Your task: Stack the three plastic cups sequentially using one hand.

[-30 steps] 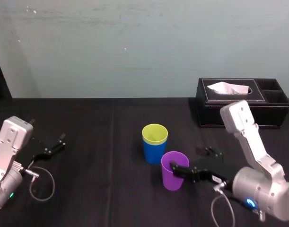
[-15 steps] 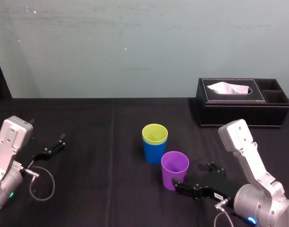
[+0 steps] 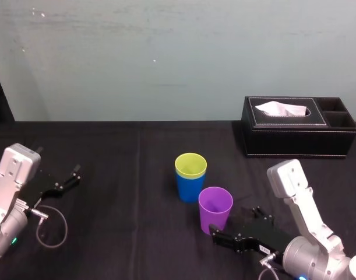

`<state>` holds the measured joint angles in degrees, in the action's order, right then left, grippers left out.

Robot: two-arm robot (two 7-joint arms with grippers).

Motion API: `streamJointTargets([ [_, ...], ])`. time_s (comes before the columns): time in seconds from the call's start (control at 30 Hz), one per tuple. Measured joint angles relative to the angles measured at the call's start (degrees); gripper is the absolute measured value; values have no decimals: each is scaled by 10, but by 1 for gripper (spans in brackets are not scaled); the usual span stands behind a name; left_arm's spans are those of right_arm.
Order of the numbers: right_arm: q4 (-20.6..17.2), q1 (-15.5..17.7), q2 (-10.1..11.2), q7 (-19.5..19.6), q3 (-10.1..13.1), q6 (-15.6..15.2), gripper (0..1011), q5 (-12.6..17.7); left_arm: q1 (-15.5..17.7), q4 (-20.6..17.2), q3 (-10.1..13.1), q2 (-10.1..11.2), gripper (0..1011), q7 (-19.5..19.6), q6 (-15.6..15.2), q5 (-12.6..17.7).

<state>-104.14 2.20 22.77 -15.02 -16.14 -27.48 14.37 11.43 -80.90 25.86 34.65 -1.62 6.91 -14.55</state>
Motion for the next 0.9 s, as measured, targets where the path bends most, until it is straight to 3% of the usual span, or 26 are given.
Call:
streamJointTargets([
  [0.9, 86, -24, -41, 2, -13, 70, 1003, -22, 0, 0, 0, 0, 1000, 0, 0, 0],
])
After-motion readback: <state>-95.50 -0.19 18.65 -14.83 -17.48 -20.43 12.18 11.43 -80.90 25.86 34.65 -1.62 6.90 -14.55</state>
